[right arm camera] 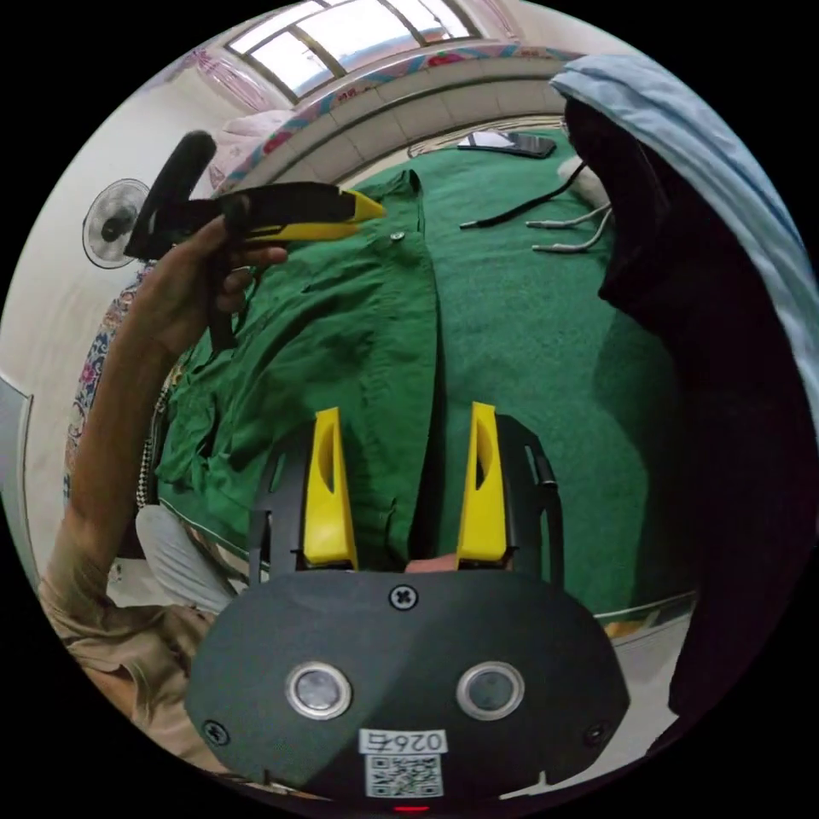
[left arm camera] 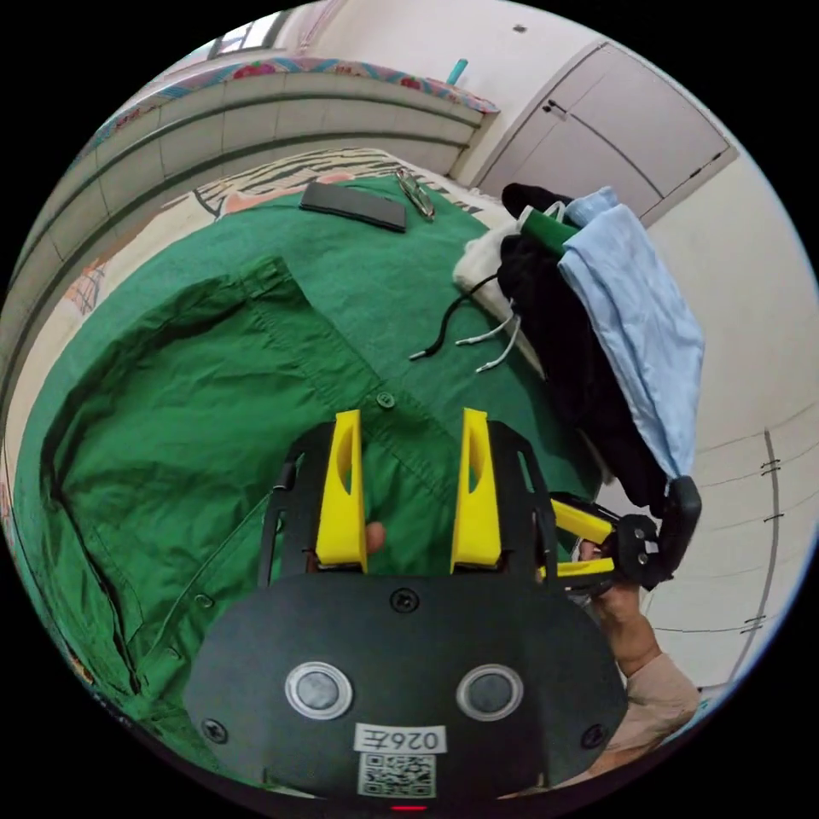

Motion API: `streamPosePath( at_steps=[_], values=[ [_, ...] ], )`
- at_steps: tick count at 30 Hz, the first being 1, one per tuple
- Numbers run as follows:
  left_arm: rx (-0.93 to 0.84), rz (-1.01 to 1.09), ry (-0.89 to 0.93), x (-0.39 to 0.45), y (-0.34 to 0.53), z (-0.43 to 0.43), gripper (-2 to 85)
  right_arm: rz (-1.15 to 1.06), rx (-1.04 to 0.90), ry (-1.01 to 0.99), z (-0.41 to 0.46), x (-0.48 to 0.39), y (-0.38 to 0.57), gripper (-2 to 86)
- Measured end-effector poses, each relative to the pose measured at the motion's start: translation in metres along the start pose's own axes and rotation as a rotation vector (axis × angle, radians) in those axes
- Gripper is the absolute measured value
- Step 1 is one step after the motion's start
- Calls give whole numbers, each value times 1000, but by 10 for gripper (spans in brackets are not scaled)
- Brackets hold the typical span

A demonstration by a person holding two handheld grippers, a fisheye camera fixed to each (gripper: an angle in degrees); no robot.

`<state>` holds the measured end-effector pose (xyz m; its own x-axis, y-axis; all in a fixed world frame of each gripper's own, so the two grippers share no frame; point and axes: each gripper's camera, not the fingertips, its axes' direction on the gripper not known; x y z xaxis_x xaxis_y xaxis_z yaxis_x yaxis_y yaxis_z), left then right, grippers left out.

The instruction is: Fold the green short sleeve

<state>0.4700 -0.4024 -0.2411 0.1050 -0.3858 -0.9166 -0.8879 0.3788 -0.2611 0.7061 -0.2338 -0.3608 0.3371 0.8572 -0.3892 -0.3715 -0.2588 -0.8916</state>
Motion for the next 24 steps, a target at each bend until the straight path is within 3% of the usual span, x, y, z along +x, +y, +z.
streamPosePath(
  at_steps=[5, 7, 9, 12, 18, 21, 24],
  values=[
    [-168, -50, -109, 9, -28, 50, 201, -56, -58, -34, 11, -22, 6, 154],
    [-211, -5, -168, 19, -32, 56, 205, -72, -43, -30, 10, -28, 11, 90],
    [-236, 26, -197, 27, -34, 60, 214, -64, 16, -178, 5, -30, 19, 18],
    [-248, 33, -233, 31, -32, 63, 214, -133, 91, -159, -9, -50, 26, -2],
    [-228, 24, -383, 9, -19, 46, 71, -280, 127, -15, -11, -100, 38, -8],
    [-159, -39, -236, -29, -4, 21, 24, -291, 121, -17, -11, -110, 42, -9],
    [-61, -108, 36, -79, 18, -13, 10, -277, 134, -95, -15, -117, 45, -9]
  ],
)
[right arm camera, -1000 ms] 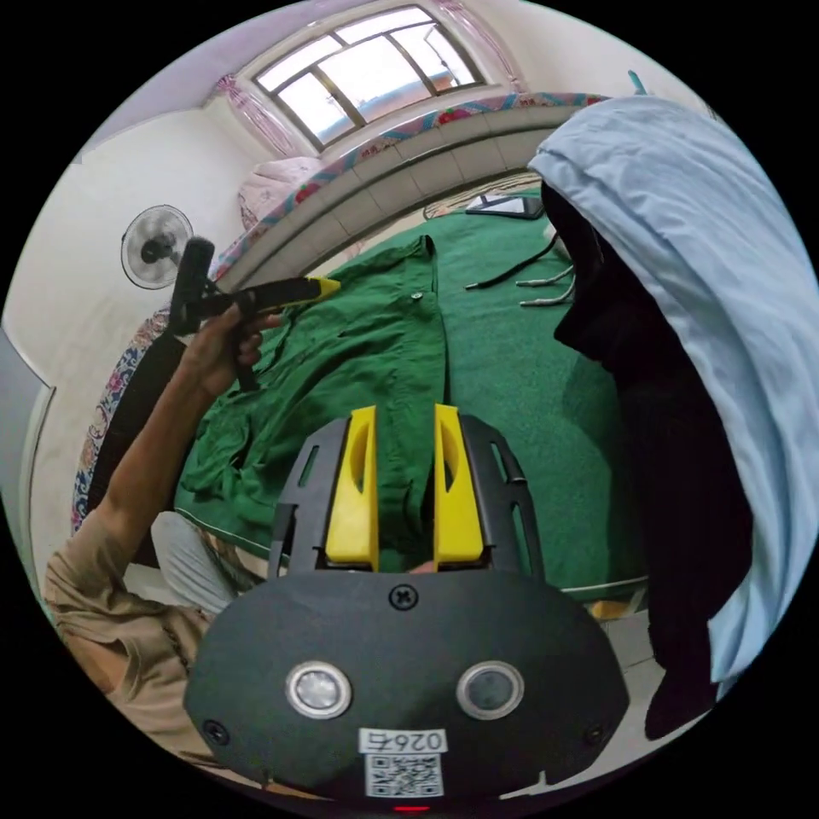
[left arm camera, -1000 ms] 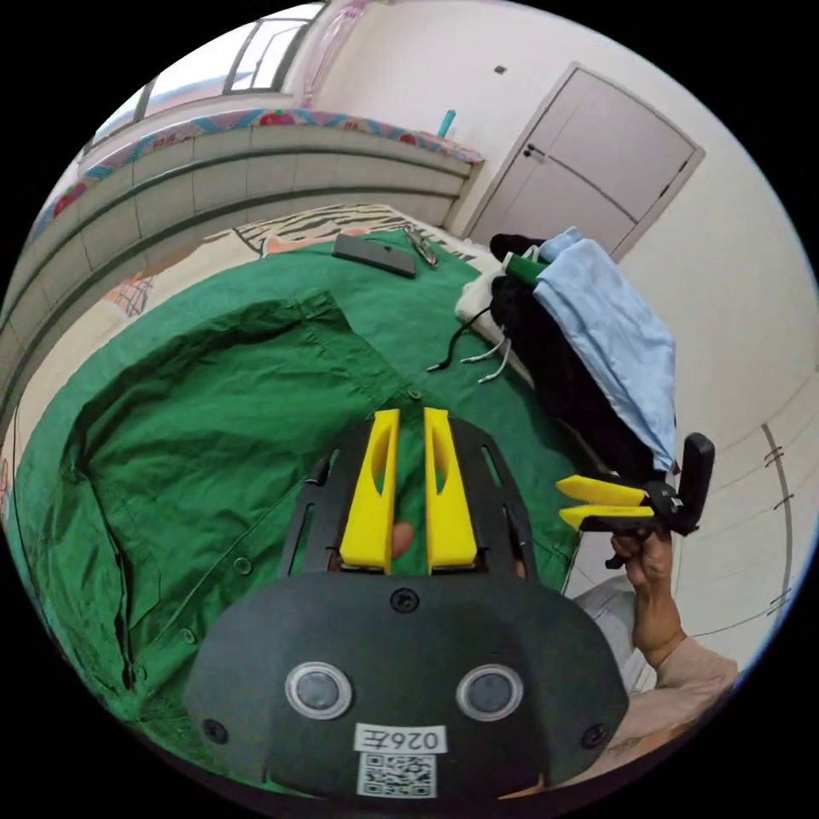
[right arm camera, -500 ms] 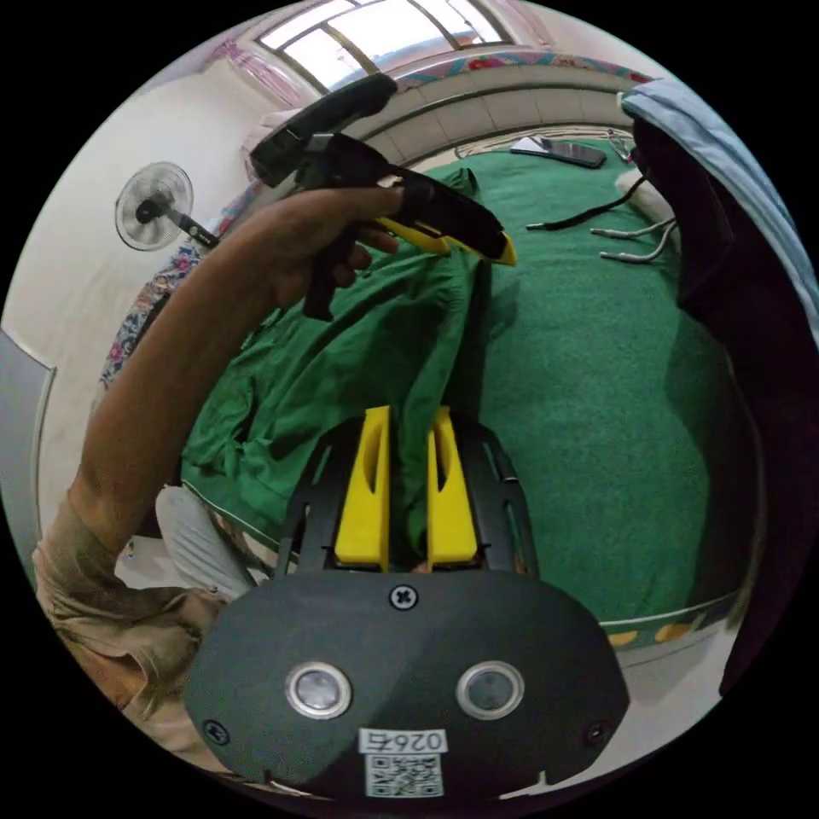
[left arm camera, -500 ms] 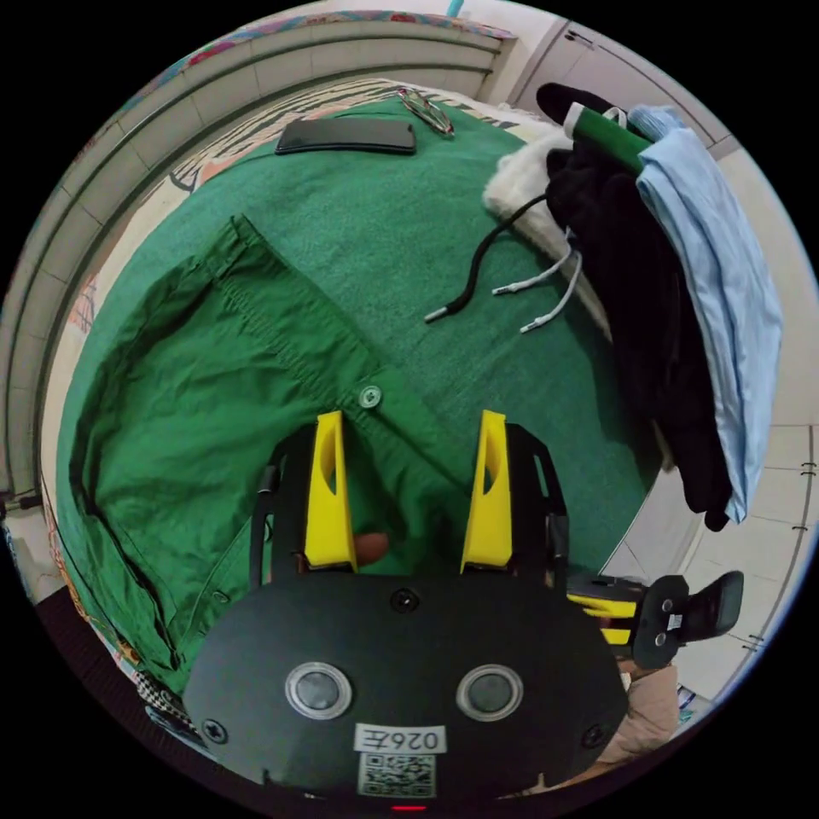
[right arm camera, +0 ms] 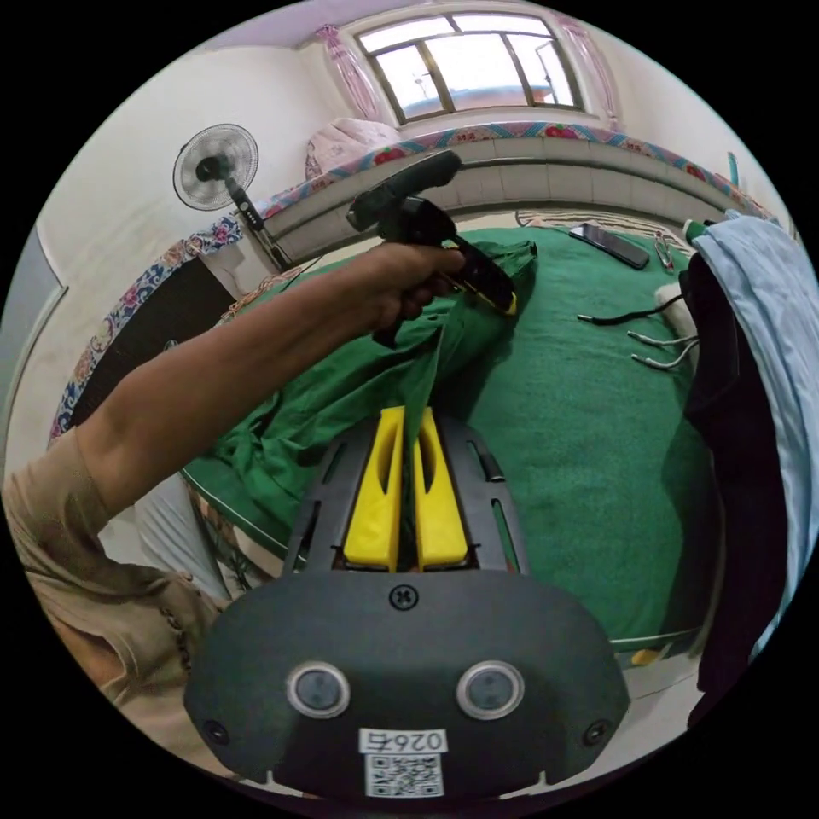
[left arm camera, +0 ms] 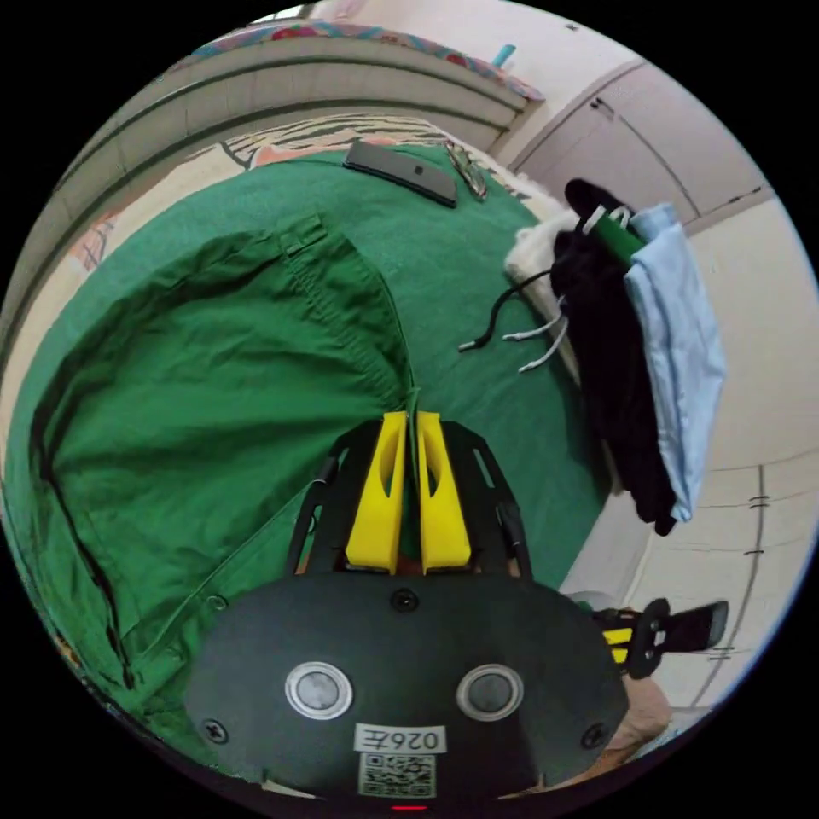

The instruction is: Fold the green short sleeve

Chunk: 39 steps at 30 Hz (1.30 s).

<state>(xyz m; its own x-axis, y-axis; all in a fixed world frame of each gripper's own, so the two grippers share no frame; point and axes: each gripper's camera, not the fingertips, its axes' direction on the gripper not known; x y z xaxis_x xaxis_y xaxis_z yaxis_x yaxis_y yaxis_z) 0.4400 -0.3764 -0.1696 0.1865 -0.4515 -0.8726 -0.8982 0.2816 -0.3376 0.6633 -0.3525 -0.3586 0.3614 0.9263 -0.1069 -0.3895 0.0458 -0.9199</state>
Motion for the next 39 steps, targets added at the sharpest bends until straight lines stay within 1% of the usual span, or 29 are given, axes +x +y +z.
streamPosePath(
  at_steps=[2, 3, 5, 7, 9, 11, 12, 14, 15, 17, 18, 20, 23, 26, 28, 30, 31, 32, 33, 34, 35, 36, 38, 39],
  values=[
    [93, -26, 236, -42, 21, -37, 5, 5, 30, -62, -4, -8, -2, -9],
    [115, -33, 294, -53, 26, -47, 4, 0, 62, -110, -9, -16, -4, -9],
    [221, -53, 498, -94, 55, -93, 2, -26, 113, -172, -16, -33, -8, -9],
    [299, -34, 562, -121, 81, -134, 2, -66, 158, -223, -20, -54, -15, -9],
    [365, -4, 555, -144, 111, -178, 1, -133, 181, -282, -16, -89, -27, -8],
    [432, 29, 510, -179, 158, -234, 1, -184, 183, -341, -7, -119, -37, -8],
    [448, 33, 498, -189, 170, -247, 1, -219, 175, -380, 2, -142, -45, -8],
    [504, 21, 452, -231, 225, -291, 1, -269, 157, -435, 19, -179, -56, -8],
    [516, 14, 439, -243, 239, -300, 1, -300, 136, -463, 33, -204, -63, -8],
    [549, -37, 395, -296, 296, -328, 1, -340, 88, -494, 61, -244, -74, -8],
    [553, -50, 386, -309, 309, -332, 1, -364, 41, -504, 83, -271, -81, -8],
    [562, -104, 353, -365, 361, -343, 2, -396, -34, -501, 121, -310, -88, -8],
    [535, -198, 327, -432, 421, -334, 1, -422, -186, -478, 192, -366, -89, -9],
    [501, -285, 356, -484, 467, -311, -1, -354, -328, -525, 258, -400, -85, -8],
    [537, -307, 409, -502, 488, -304, -1, -302, -373, -534, 283, -413, -81, -8],
    [618, -271, 437, -504, 503, -311, 2, -293, -351, -516, 291, -430, -80, -6],
    [647, -233, 385, -497, 506, -322, 5, -294, -333, -515, 289, -435, -82, -5],
    [613, -215, 295, -491, 502, -335, 15, -289, -289, -509, 286, -443, -85, -3],
    [602, -213, 245, -488, 502, -341, 20, -297, -252, -500, 286, -453, -87, 3],
    [601, -232, 172, -484, 504, -348, 35, -311, -243, -488, 288, -460, -87, 6],
    [604, -277, 139, -486, 510, -350, 61, -362, -269, -443, 298, -476, -86, 33],
    [606, -317, 130, -488, 515, -349, 80, -428, -352, -413, 315, -494, -83, 73],
    [595, -442, 172, -501, 536, -344, 127, -501, -468, -421, 334, -516, -76, 134],
    [591, -453, 189, -503, 541, -345, 126, -538, -450, -399, 330, -527, -73, 146]
  ],
)
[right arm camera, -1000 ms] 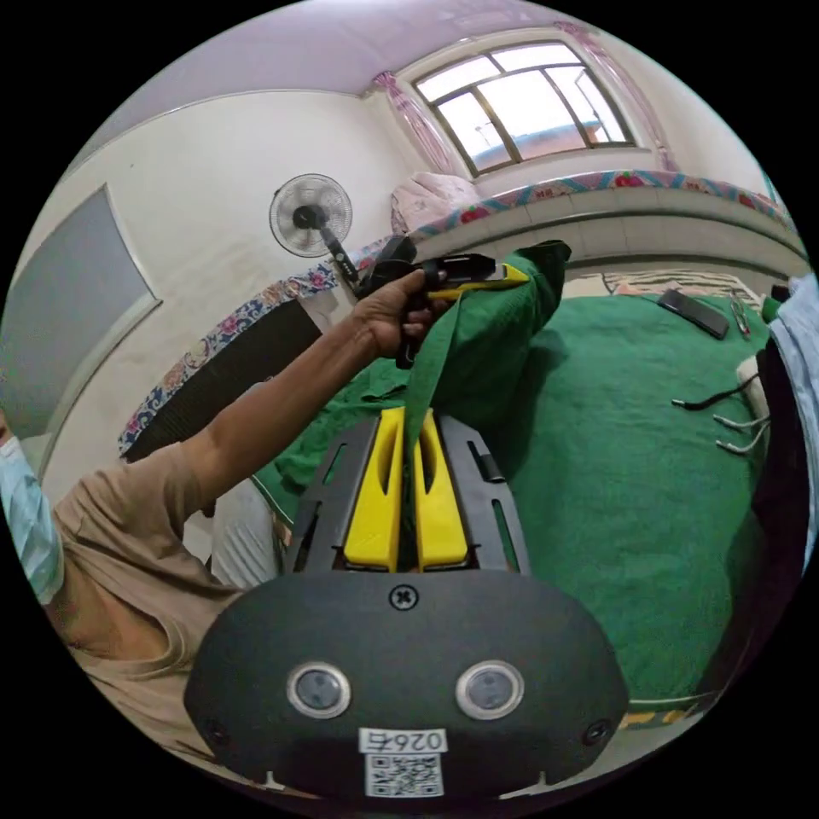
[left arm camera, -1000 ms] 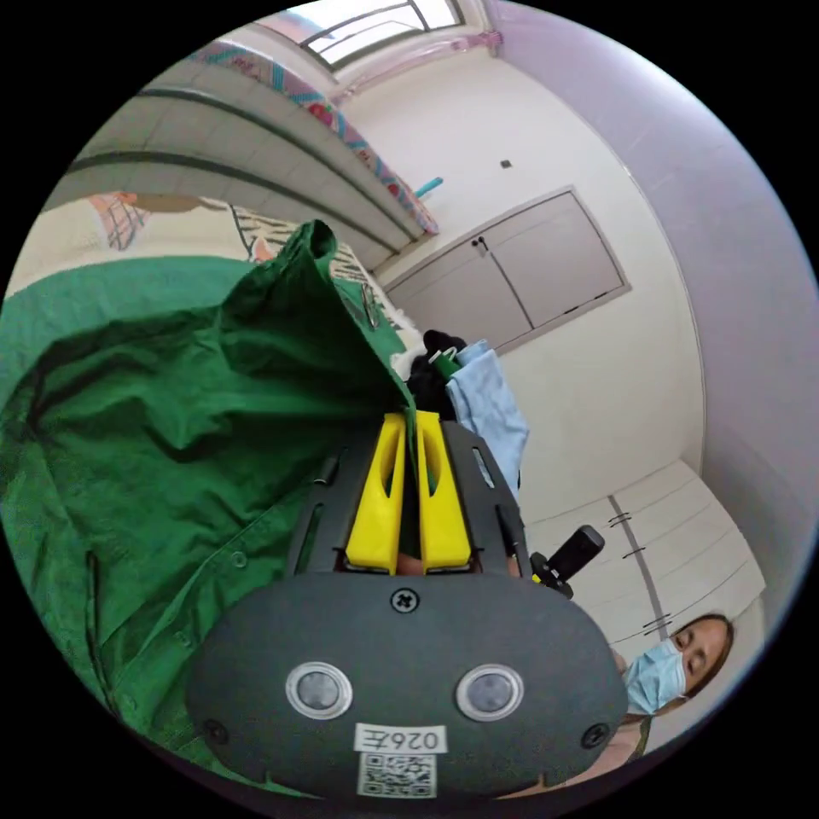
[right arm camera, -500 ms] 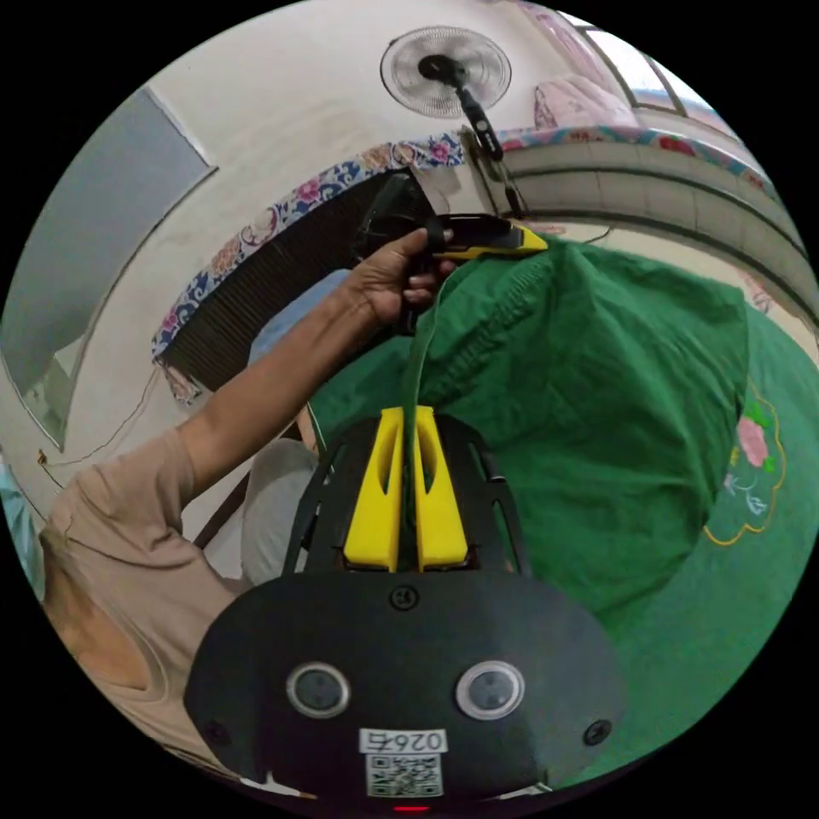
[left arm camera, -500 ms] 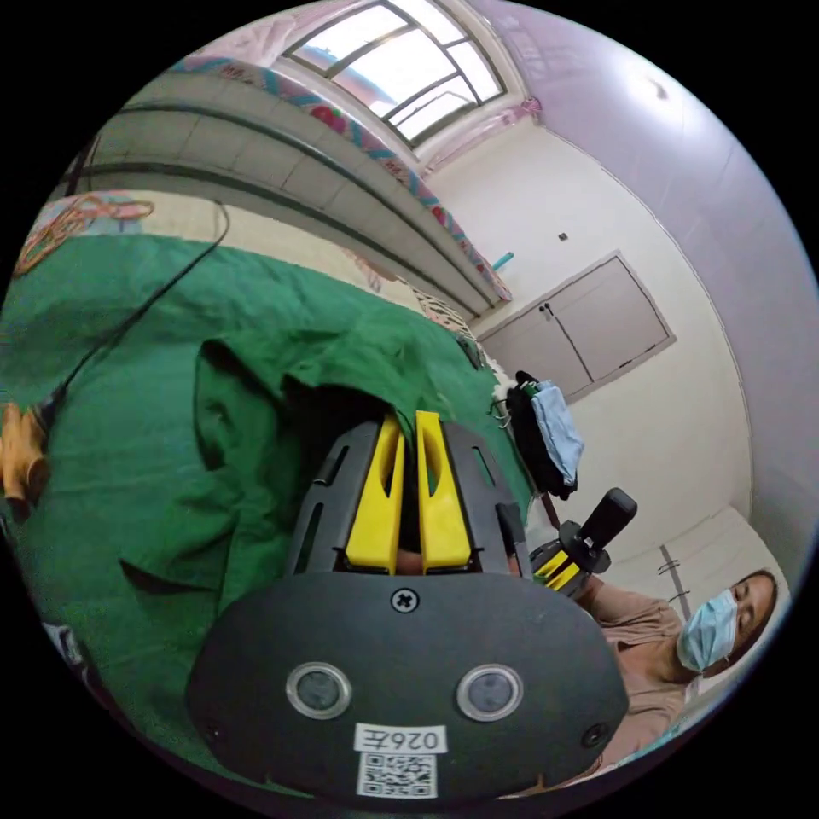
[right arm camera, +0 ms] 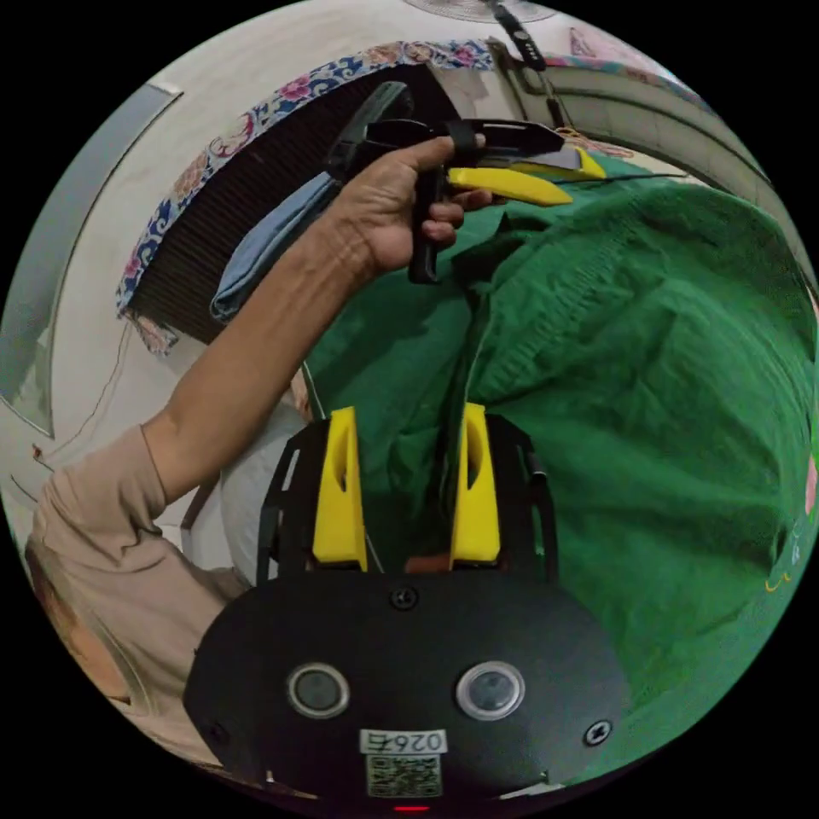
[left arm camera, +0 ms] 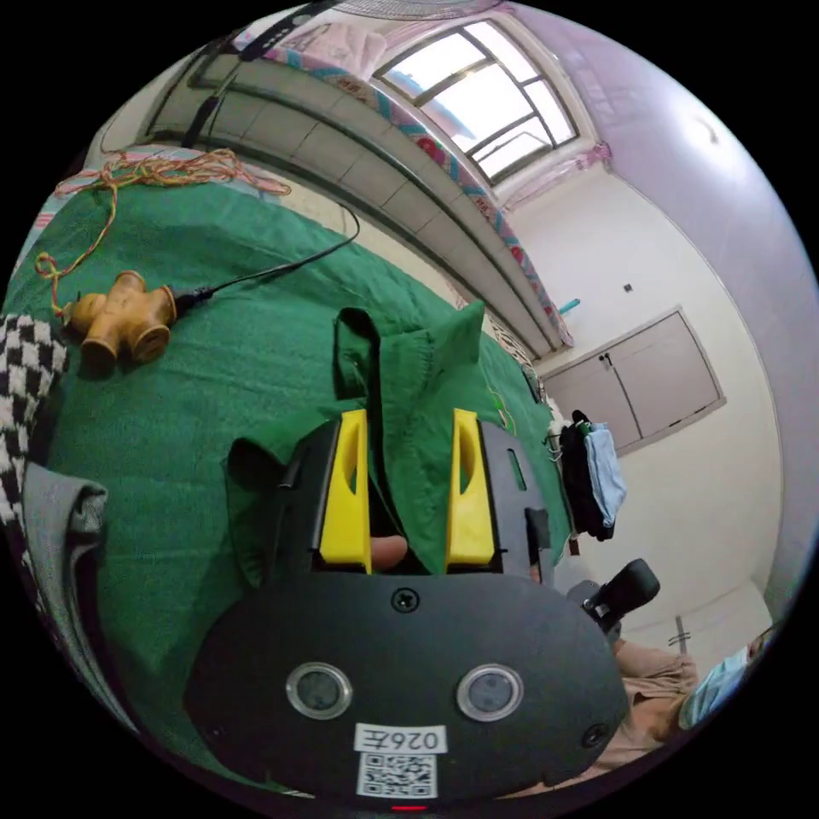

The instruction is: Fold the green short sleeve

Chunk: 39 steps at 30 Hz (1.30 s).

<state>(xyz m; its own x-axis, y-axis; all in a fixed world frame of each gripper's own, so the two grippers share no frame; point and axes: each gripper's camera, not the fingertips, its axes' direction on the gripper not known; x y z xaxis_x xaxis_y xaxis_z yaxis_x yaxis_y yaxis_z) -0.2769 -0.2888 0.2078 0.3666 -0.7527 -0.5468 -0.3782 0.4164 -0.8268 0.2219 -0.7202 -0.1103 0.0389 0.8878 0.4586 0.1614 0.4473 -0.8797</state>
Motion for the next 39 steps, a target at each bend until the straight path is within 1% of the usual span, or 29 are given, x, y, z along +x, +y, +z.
streamPosePath(
  at_steps=[3, 5, 7, 9, 10, 11, 12, 13, 14, 15, 16, 17, 18, 20, 22, 23, 24, 25, 26, 27, 28, 30, 32, 33, 35, 36, 37, 38, 39],
  values=[
    [55, 48, 7, 14, 16, -31, 102, -90, 28, 77, -18, -28, 4, 146],
    [56, 173, 56, 46, 34, -44, 74, -109, 77, 89, -36, -35, 16, 136],
    [32, 295, 88, 74, 50, -42, 59, -69, 149, 91, -54, -30, 32, 113],
    [-6, 402, 76, 99, 63, -30, 38, 39, 234, 89, -67, -11, 53, 78],
    [-61, 486, 57, 113, 70, -15, 16, 68, 245, 90, -67, -5, 56, 73],
    [-165, 567, 26, 122, 75, 5, 5, 120, 233, 88, -59, 7, 60, 62],
    [-235, 597, -2, 124, 78, 16, -1, 153, 177, 62, -44, 16, 60, 52],
    [-391, 625, -80, 122, 83, 39, -4, 168, 141, 36, -35, 20, 59, 48],
    [-558, 633, -172, 113, 87, 57, -6, 185, 80, -43, -18, 25, 57, 42],
    [-629, 623, -224, 107, 90, 64, -7, 171, 53, -112, -7, 22, 56, 32],
    [-665, 593, -235, 96, 91, 63, -7, 154, 43, -128, -5, 18, 56, 26],
    [-625, 547, -147, 90, 88, 50, -8, 125, 30, -113, -5, 10, 55, 13],
    [-605, 521, -110, 88, 86, 43, -8, 102, 29, -71, -10, 3, 55, 0],
    [-387, 542, -17, 93, 80, 5, -9, 115, 84, 25, -24, -2, 59, -5],
    [-245, 596, 36, 102, 81, -10, -10, 185, 147, 148, -37, 5, 64, -8],
    [-235, 640, 68, 108, 84, -8, -10, 236, 155, 230, -41, 14, 67, -8],
    [-268, 666, 81, 111, 85, -2, -10, 283, 97, 280, -36, 26, 68, -9],
    [-443, 711, 96, 116, 90, 20, -10, 303, 42, 283, -31, 32, 69, -9],
    [-754, 726, 63, 115, 100, 52, -10, 323, -65, 244, -21, 43, 69, -9],
    [-876, 717, 12, 112, 106, 66, -10, 325, -72, 195, -23, 46, 68, -9],
    [-950, 709, -93, 106, 112, 78, -10, 322, -54, 178, -27, 46, 67, -9],
    [-920, 698, -66, 108, 104, 69, -10, 300, 44, 189, -54, 44, 47, -9],
    [-727, 654, -95, 111, 79, 41, -10, 264, 154, 229, -80, 44, 20, -9],
    [-667, 637, -87, 111, 71, 34, -10, 230, 222, 264, -96, 46, -5, -9],
    [-406, 541, 31, 108, 45, 16, -10, 173, 284, 325, -110, 55, -52, -8],
    [-354, 514, 78, 105, 41, 15, -10, 144, 290, 374, -112, 64, -88, -6],
    [-300, 459, 183, 98, 36, 22, -10, 139, 286, 395, -111, 71, -107, -5],
    [-329, 402, 270, 89, 34, 39, -10, 133, 277, 431, -107, 83, -145, -2],
    [-370, 375, 298, 85, 34, 51, -10, 139, 265, 451, -100, 96, -183, 7]
  ],
)
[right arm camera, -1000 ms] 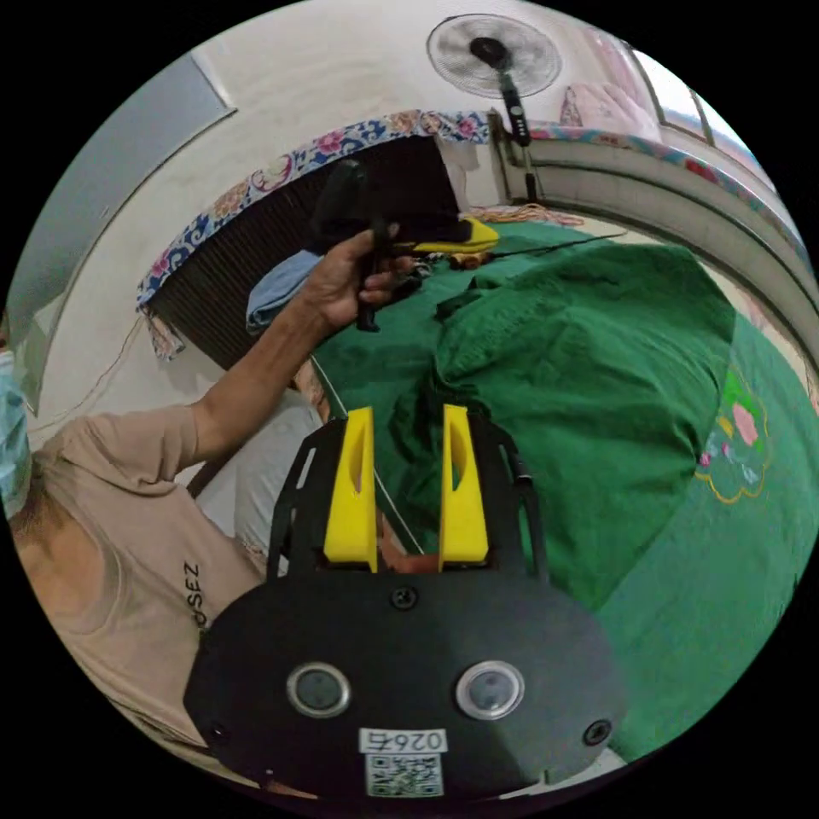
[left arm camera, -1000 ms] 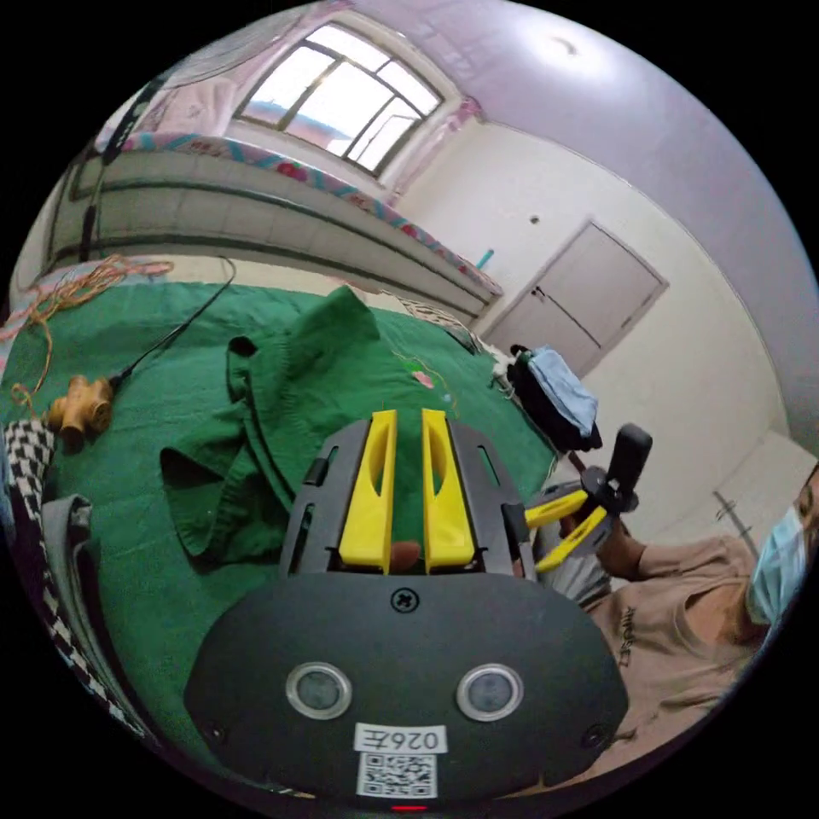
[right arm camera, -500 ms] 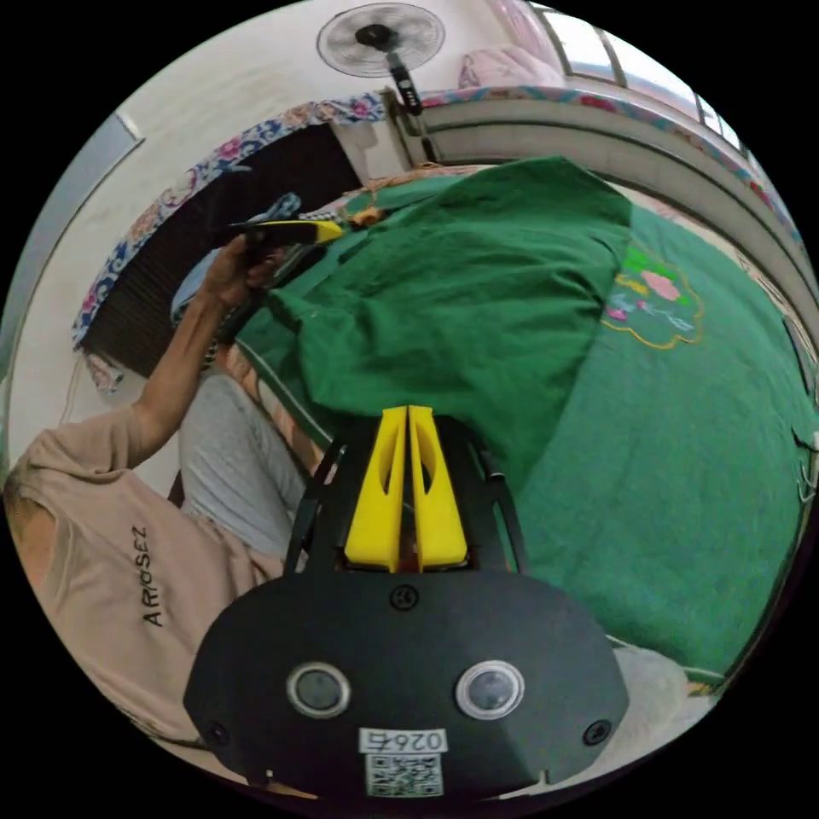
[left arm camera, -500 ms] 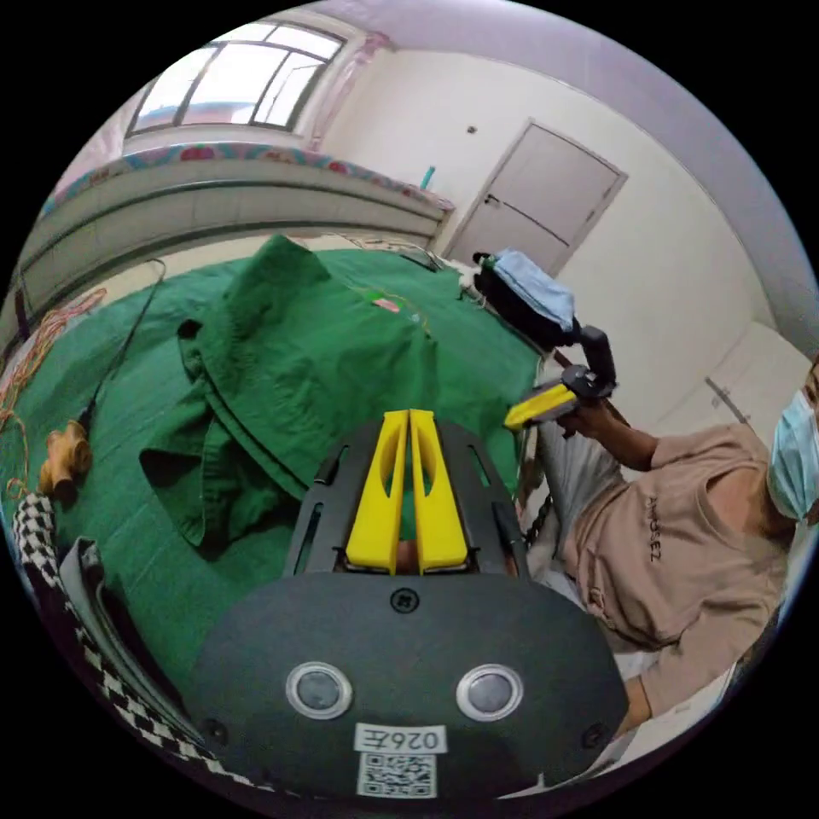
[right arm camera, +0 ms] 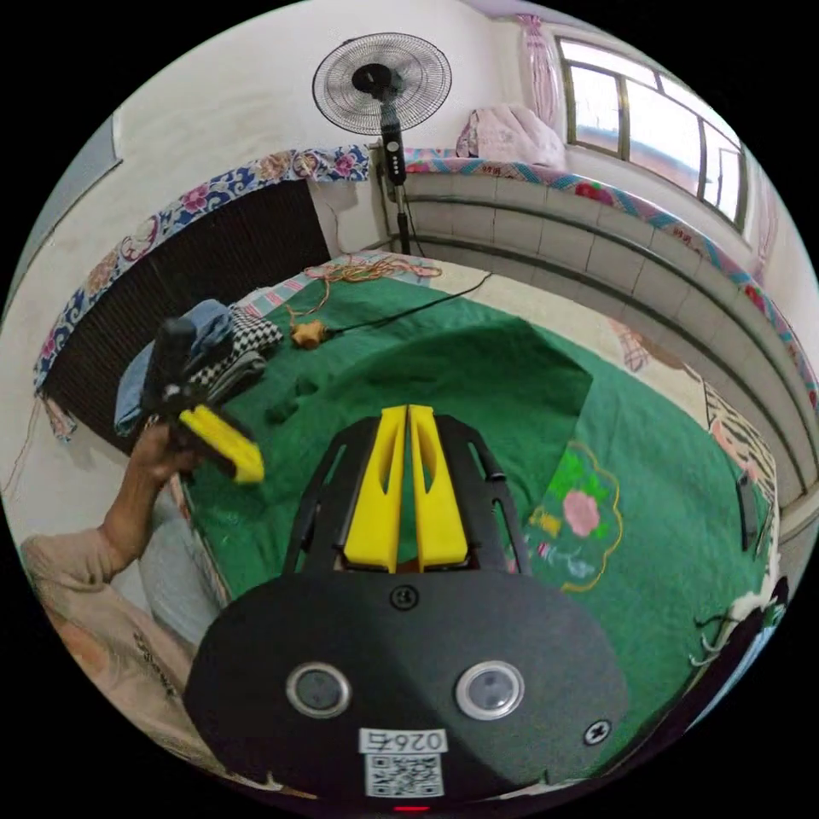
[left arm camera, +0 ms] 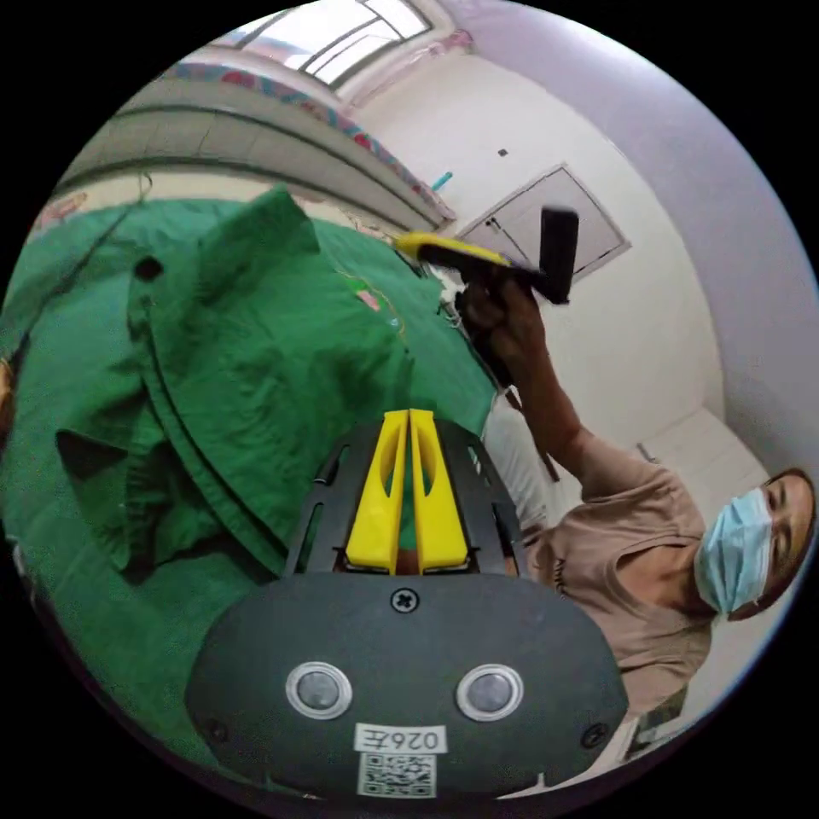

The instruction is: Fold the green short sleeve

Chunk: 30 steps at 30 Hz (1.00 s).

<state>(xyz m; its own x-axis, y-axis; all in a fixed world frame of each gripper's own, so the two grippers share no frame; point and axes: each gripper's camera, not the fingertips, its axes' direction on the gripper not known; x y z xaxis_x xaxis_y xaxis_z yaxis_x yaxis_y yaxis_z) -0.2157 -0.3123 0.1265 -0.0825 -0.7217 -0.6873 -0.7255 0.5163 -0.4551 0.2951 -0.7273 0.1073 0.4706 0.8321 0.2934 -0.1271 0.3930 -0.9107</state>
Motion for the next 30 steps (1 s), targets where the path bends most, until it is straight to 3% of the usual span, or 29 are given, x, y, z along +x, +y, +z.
streamPosePath(
  at_steps=[1, 5, 7, 11, 13, 19, 23, 25, 26, 28, 30],
  values=[
    [-89, -62, 38, -15, -1, 22, -10, 2, -14, 1, 11, 1, -17, 11],
    [-396, -92, -117, -34, -4, 81, -10, 58, -27, -34, 78, 7, -111, 84],
    [-413, -62, -136, -32, -9, 83, -10, 85, -59, 8, 110, 12, -135, 112],
    [-403, -49, -101, -43, -10, 85, -10, 64, -507, -5, 203, 24, -142, 155],
    [-397, -63, -66, -51, -10, 85, -10, 37, -574, 2, 217, 25, -128, 142],
    [-384, -61, -72, -55, -12, 85, -10, -40, -286, 38, 153, 6, -115, 33],
    [-388, -46, -105, -52, -13, 87, -10, -136, 303, 96, 75, -24, -103, 57],
    [-382, -55, -92, -54, -12, 86, -10, -127, 302, 218, 81, -27, -112, 55],
    [-381, -61, -80, -56, -12, 86, -10, -108, 199, 259, 89, -23, -122, 49],
    [-403, -61, -69, -55, -11, 84, -10, -82, 122, 213, 87, -14, -129, 47],
    [-438, -38, -82, -50, -10, 81, -10, -47, 188, 96, 64, -6, -117, 45]
  ],
)
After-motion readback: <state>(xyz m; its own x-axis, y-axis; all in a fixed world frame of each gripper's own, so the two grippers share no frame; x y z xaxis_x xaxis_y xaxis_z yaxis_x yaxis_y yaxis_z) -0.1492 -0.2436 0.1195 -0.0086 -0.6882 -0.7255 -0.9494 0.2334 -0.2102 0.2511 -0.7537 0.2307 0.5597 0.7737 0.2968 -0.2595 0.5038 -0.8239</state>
